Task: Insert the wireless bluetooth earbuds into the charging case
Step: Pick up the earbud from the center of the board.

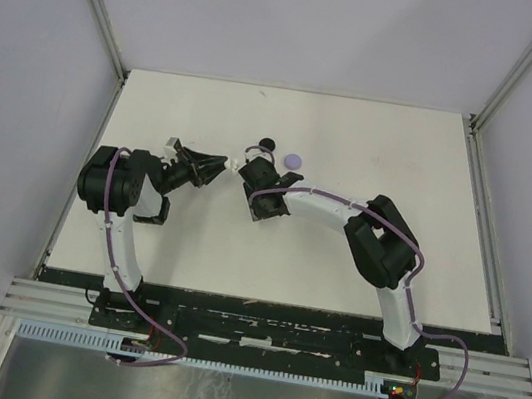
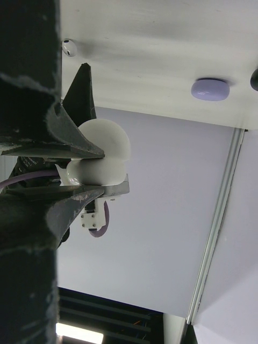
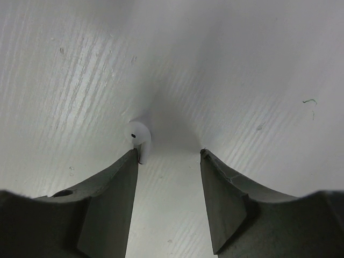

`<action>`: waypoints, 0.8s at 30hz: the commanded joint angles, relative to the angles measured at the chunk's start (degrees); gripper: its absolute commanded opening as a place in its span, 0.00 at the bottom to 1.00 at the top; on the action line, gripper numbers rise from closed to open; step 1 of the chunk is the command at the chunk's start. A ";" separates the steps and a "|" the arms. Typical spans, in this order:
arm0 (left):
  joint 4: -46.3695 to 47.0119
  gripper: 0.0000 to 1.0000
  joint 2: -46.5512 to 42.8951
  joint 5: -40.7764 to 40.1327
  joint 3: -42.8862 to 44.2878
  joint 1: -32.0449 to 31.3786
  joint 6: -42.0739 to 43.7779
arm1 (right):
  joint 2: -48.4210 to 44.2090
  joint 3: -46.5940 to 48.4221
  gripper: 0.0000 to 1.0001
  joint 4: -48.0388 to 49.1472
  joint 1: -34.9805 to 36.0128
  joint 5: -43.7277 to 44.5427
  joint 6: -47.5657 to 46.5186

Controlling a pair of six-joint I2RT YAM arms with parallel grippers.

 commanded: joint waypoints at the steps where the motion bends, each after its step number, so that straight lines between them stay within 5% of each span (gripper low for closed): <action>1: 11.67 0.03 -2.08 1.08 -0.03 0.33 -0.04 | -3.52 -0.74 0.58 -1.11 -0.45 1.92 -1.32; 24: 11.65 0.03 -2.30 1.34 -0.11 0.64 -0.11 | -3.97 3.64 0.59 -0.62 -0.58 -6.76 -6.36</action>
